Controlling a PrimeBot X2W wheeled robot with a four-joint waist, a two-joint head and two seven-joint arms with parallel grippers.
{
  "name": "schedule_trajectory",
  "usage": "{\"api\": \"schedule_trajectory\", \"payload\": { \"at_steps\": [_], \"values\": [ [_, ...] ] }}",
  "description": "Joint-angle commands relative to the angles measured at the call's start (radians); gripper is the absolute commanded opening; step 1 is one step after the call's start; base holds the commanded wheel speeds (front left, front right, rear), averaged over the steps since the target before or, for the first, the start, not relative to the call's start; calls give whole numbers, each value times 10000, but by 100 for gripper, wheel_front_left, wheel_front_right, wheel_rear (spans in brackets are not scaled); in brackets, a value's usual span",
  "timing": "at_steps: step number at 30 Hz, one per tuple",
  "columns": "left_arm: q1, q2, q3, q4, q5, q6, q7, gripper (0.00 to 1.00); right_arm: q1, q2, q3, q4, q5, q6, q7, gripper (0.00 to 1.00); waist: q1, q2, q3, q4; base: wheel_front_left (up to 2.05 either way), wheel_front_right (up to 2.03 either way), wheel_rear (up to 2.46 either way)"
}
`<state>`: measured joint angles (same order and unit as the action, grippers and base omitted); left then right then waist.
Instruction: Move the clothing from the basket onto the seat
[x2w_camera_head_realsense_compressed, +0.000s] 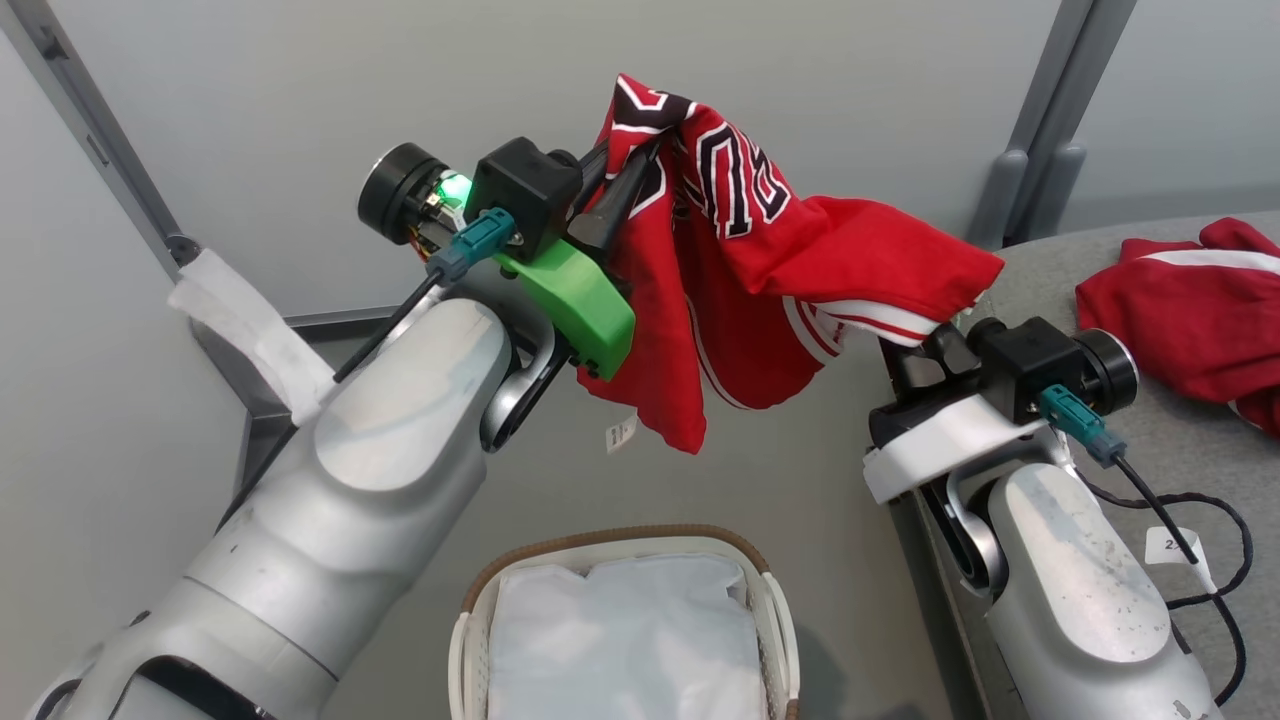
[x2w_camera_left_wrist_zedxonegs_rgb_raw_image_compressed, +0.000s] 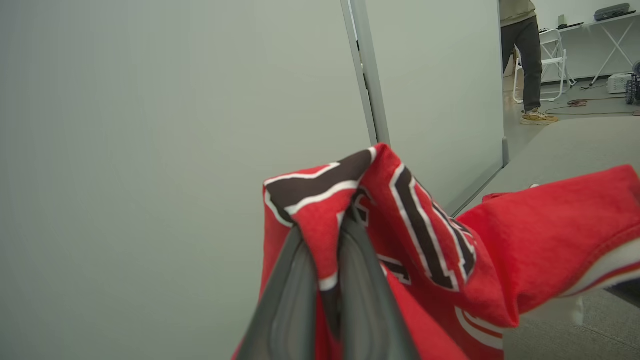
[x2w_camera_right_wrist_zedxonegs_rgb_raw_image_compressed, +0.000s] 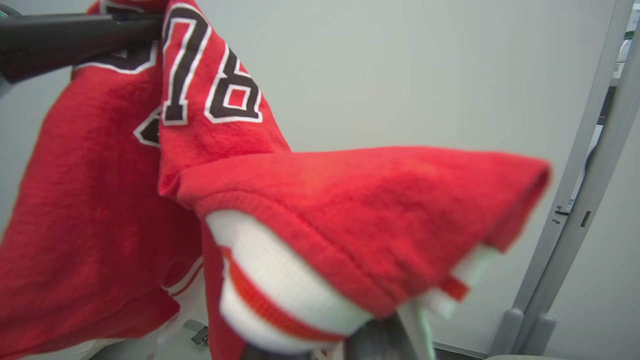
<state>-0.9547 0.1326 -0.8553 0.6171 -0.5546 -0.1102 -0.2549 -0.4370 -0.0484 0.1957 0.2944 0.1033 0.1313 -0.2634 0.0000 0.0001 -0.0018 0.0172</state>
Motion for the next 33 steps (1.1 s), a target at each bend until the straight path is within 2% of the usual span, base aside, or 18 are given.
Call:
{"api": "schedule_trajectory", "payload": {
  "at_steps": [1,2,3,4,5,6,7,17,25,33],
  "values": [
    [240,68,59,25,-88,53,-33,0,24,-37,-58,-114,-42,-11,-20,0,0,-1,8,-20,0,0,0],
    [337,96,98,40,-134,57,-44,3,30,-39,-83,-167,-60,-11,-20,0,0,-1,15,-33,0,0,0],
    [433,114,128,57,-194,69,-54,18,33,-39,-100,-203,-75,-11,-22,0,0,-1,21,-42,0,0,0],
    [561,144,179,77,-241,70,-69,42,30,-39,-133,-258,-83,-11,-20,0,0,-1,28,-51,0,0,0],
    [668,175,226,97,-286,88,-79,57,23,-39,-165,-311,-75,-11,-22,0,0,-1,35,-57,0,0,0],
    [801,209,281,124,-328,109,-86,85,16,-39,-202,-369,-77,-11,-22,0,0,-1,47,-63,0,0,0],
    [921,227,331,145,-372,113,-96,100,8,-37,-223,-407,-97,-11,-22,0,0,-1,58,-66,0,0,0],
    [2705,242,1303,-83,-345,221,-103,100,-47,-37,-322,-673,-188,-11,-20,0,0,-1,188,-72,0,0,0],
    [4603,68,2255,-234,-25,59,-95,100,-19,-39,-495,-744,-302,-11,-22,0,0,-1,274,-148,0,0,0],
    [5655,-176,3023,-492,515,-105,-94,100,-65,-37,-825,-817,-585,-11,-22,0,0,-1,346,-303,0,0,0]
  ]
}}
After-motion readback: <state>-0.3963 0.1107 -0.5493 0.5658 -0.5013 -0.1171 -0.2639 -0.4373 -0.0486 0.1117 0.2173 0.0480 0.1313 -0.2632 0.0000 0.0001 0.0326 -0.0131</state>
